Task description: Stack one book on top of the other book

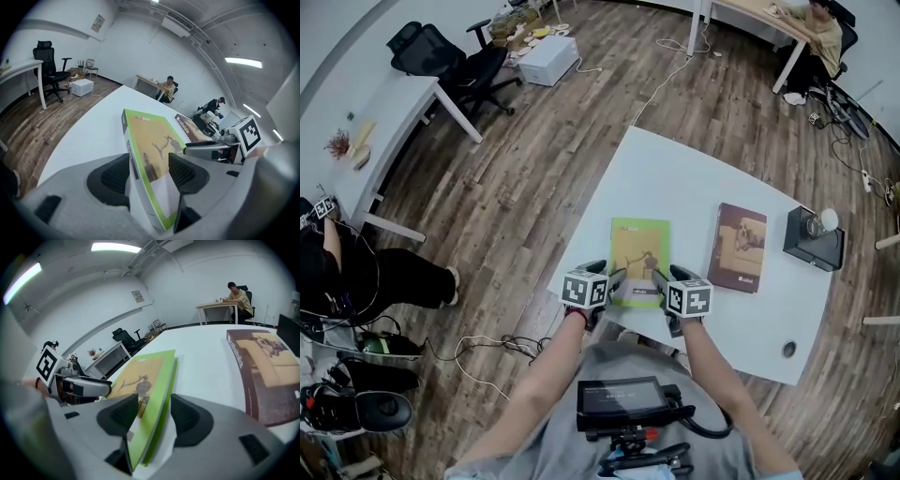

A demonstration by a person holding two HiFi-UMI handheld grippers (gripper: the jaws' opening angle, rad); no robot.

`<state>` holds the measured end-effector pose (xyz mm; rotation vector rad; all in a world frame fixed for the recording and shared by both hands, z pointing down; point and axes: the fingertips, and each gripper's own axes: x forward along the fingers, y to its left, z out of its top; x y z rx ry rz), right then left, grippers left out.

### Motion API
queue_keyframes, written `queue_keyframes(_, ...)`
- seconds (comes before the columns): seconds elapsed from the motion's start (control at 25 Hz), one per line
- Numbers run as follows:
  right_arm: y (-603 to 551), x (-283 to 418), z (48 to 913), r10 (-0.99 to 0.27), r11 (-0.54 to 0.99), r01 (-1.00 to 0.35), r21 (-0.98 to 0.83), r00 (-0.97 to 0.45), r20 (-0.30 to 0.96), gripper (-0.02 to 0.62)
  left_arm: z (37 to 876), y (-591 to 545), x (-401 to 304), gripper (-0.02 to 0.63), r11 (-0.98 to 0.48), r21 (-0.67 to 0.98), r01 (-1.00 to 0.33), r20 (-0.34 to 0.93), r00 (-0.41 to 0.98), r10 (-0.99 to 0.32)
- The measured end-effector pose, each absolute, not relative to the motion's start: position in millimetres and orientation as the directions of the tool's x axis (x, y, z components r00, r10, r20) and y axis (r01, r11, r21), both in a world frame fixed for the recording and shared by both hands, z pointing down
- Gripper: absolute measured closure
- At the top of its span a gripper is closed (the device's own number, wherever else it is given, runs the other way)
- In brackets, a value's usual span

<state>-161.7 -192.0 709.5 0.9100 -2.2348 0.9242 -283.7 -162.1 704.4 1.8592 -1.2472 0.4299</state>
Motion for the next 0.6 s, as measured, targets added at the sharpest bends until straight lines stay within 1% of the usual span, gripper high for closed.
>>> queue_keyframes(0.28, -193, -164, 707, -0.355, 0.498, -0.75, -0.436, -0.635, 0.686, 0.4, 713, -160, -281, 0.36, -0.154, 0.459, -0.875, 0.706, 0.465, -0.534)
queue_keyframes(0.6, -186, -174, 715, -0.286, 0.48, -0.721, -0.499, -0.667, 0.688, 0.4, 715, -161, -278, 0.36, -0.157, 0.462, -0.873, 0.708, 0.47, -0.527)
